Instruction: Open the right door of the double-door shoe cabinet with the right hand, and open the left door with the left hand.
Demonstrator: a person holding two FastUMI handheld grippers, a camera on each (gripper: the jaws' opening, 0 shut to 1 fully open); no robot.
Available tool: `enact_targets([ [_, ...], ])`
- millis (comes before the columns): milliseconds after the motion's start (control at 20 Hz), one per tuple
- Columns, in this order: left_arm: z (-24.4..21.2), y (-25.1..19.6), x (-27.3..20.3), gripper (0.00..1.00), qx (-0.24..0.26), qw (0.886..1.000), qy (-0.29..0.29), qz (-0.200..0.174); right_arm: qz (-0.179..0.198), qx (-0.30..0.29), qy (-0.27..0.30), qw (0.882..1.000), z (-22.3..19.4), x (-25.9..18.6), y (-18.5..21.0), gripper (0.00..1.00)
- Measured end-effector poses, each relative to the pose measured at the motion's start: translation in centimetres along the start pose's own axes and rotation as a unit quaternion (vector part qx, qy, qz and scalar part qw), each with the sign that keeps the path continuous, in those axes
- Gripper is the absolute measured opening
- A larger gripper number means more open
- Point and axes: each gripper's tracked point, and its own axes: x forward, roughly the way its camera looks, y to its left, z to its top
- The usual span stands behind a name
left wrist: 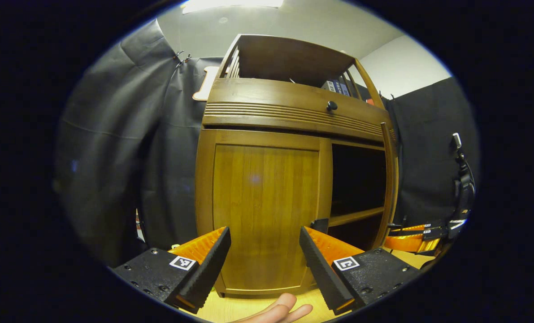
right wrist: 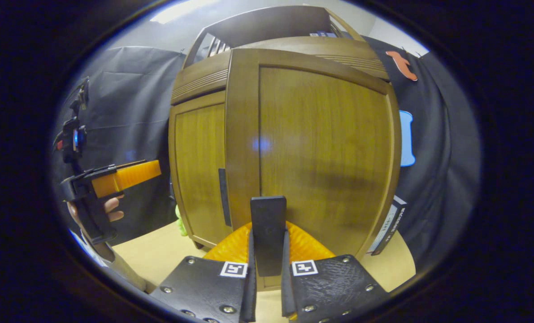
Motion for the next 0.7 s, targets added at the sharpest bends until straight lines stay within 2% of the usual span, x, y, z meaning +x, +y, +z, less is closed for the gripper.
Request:
enact_targets([
  [300, -1.0, -1.3, 0.3, 0.92, -0.004, 1.0, 0.014, -0.01, -0.012, 0.016, -0.014, 1.0, 0.8, -0.8, -0.3, 0.22],
  [350, -1.1, -1.7, 0.2, 0.99, -0.005, 1.0, 0.016, -0.013, -0.016, 0.017, -0.017, 1.0, 0.9, -0.9, -0.3, 0.22],
  [400, -1.1, -2.0, 0.2, 0.99, -0.003, 1.0, 0.017, -0.016, -0.021, 0.013, -0.019, 1.0, 0.9, -1.0, -0.3, 0.22],
  [450, -1.2, -2.2, 0.2, 0.92, 0.001, 1.0, 0.016, -0.017, -0.026, 0.01, -0.019, 0.999, 1.0, -1.2, -0.5, 0.22],
  [550, -1.3, -2.3, 0.3, 0.92, 0.007, 1.0, 0.017, -0.016, -0.033, 0.009, -0.015, 0.999, 1.4, -1.3, -0.4, 0.22],
  [600, -1.4, -2.4, 0.4, 0.96, 0.01, 1.0, 0.017, -0.016, -0.033, 0.006, -0.014, 0.999, 1.6, -1.4, -0.4, 0.22],
  [650, -1.5, -2.5, 0.4, 0.92, 0.012, 1.0, 0.018, -0.017, -0.034, 0.008, -0.013, 0.999, 1.9, -1.3, -0.4, 0.22],
  [700, -1.5, -2.6, 0.5, 0.96, 0.011, 1.0, 0.02, -0.02, -0.036, 0.013, -0.012, 0.999, 1.7, -1.2, -0.4, 0.22],
])
